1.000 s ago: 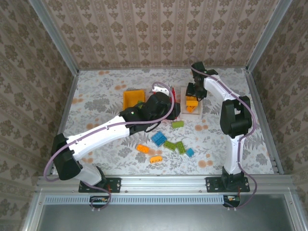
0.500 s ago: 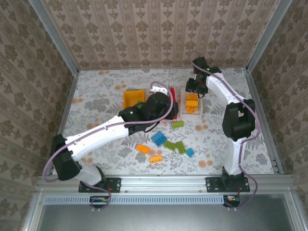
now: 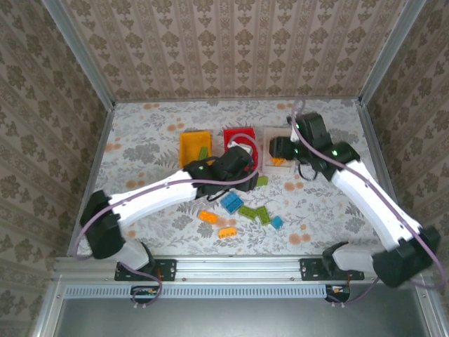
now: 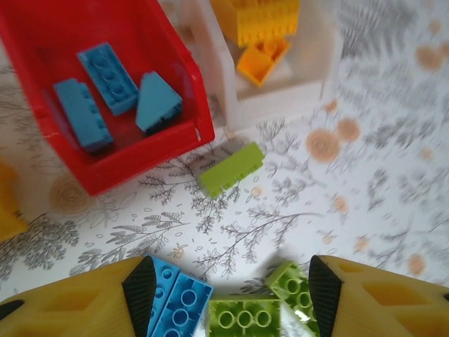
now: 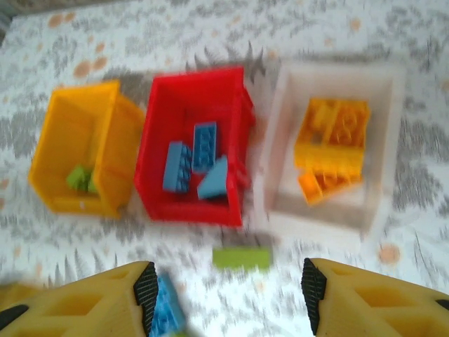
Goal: Sort the legos into containers by color
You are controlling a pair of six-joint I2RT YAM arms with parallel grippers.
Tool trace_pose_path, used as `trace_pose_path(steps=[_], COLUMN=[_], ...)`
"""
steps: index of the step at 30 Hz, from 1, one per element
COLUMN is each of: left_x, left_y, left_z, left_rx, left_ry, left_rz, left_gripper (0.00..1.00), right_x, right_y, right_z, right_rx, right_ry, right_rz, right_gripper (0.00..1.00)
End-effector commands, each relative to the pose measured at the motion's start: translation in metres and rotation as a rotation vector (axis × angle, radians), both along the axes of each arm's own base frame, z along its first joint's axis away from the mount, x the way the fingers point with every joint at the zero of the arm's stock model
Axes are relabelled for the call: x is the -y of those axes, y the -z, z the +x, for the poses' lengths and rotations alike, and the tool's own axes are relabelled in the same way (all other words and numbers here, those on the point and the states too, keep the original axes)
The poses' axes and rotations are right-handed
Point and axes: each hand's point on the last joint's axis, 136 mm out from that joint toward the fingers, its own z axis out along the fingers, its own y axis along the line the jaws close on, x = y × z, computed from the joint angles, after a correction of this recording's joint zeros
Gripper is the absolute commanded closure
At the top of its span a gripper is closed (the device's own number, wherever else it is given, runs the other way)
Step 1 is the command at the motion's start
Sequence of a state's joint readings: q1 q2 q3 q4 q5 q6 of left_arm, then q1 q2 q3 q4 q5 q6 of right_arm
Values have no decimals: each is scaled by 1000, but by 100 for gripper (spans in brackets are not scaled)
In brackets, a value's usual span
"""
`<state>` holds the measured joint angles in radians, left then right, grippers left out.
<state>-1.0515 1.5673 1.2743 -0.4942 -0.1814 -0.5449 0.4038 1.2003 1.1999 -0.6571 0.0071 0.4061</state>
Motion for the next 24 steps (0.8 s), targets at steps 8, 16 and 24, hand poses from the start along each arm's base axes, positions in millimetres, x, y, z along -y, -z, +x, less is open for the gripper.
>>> trace_pose_path(steps=[8, 16, 24], left_x=[33, 44, 53], left_y=[78, 111, 127], left_z=[31, 52, 53], left_rx=[28, 17, -6], left_ry=[320, 350, 393], left_rz=[280, 357, 361], left_gripper=[36, 34, 36], right_x=[15, 9, 12], right_y=[1, -1, -6], right_z=[-85, -100, -101], right_rx=[7, 1, 5], right_ry=[6, -12, -6], right_rz=[195, 286, 277], right_gripper=[32, 28, 28])
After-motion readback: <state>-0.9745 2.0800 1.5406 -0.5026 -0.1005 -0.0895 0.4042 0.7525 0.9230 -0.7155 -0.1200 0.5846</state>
